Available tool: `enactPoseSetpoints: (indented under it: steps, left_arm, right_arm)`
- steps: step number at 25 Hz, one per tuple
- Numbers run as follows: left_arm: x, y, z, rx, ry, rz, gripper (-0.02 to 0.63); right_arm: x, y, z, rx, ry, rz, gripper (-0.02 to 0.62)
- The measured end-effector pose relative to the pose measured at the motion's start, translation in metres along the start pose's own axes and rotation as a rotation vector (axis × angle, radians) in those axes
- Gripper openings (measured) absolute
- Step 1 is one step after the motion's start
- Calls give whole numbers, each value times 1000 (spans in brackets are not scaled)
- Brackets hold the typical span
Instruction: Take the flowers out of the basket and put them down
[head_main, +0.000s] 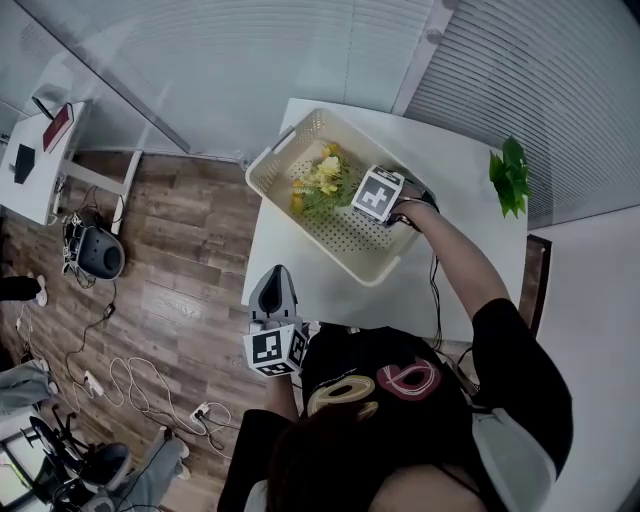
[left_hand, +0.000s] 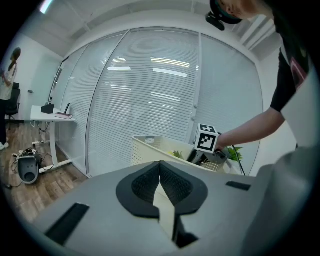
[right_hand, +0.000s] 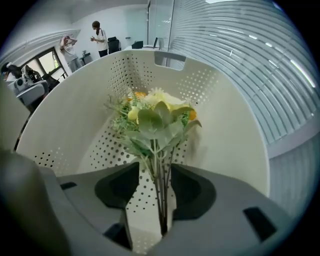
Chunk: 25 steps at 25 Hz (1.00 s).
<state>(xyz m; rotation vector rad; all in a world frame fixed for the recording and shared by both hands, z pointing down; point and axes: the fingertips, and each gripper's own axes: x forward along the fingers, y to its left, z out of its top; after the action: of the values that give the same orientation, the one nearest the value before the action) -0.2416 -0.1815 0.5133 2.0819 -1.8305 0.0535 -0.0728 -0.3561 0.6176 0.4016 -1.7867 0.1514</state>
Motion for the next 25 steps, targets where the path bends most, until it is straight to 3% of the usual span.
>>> enactPoseSetpoints:
  steps: [5, 9, 25]
  left_arm:
    - [0, 3, -1, 39, 6, 7, 17]
    - [2, 6, -1, 10, 3, 8, 17]
    - [-5, 0, -6, 19, 8, -12, 17]
  right_arm:
    - [3, -4, -4, -26, 22, -31, 109]
    - [4, -4, -2, -65, 32, -30, 91]
    - [-12, -7, 6, -114, -37, -98, 28]
